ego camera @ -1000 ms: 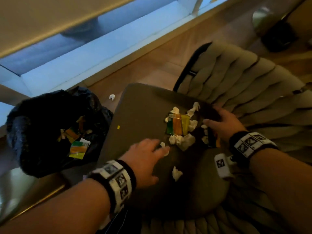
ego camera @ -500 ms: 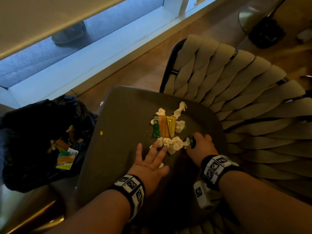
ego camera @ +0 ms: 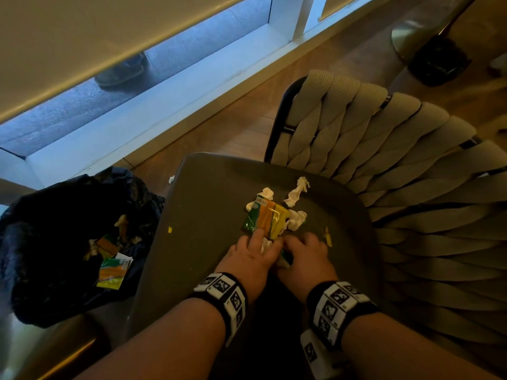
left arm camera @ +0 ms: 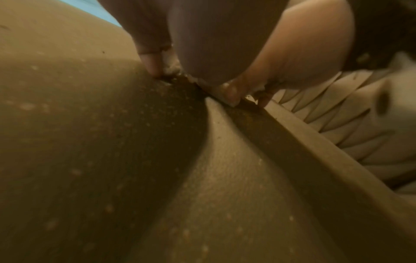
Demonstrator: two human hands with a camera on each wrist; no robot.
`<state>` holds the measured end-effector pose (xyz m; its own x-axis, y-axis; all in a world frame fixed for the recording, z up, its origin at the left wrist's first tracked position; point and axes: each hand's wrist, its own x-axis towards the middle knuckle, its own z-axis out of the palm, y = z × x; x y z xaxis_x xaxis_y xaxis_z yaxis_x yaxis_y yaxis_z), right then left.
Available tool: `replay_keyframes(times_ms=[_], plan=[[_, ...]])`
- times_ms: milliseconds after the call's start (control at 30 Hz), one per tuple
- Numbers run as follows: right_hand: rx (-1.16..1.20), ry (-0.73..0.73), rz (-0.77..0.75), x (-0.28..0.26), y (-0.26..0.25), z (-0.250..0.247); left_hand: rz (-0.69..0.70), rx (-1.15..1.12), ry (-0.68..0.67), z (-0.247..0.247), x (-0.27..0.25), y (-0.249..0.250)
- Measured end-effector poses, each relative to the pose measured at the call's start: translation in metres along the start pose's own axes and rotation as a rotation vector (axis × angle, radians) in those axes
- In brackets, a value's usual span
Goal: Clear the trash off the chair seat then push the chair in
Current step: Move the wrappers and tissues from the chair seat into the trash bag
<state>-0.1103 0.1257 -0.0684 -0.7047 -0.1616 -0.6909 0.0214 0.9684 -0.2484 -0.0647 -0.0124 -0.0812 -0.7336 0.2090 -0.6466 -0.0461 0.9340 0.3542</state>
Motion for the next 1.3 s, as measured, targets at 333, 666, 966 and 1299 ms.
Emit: replay_keyframes(times_ms=[333,666,966,1299], plan=[[-0.105,-0.083,-0.064,-0.004,-0.006,-0.001,0.089,-0.067,0.146,0.008,-0.007,-0.024],[0.45,-0.071,0.024,-0.035,-0.066,-0.023,-0.388,-0.546,0.862,-0.015,-0.077,-0.138],[0.631,-0.153,-0.04,-0.024,-0.166,-0.018,-1.087,-0.813,0.772,0.003,-0.101,-0.288],[0.596,-0.266,-0.114,-0.001,-0.228,0.014,-1.069,-0.744,0.599,0.03,-0.106,-0.344]])
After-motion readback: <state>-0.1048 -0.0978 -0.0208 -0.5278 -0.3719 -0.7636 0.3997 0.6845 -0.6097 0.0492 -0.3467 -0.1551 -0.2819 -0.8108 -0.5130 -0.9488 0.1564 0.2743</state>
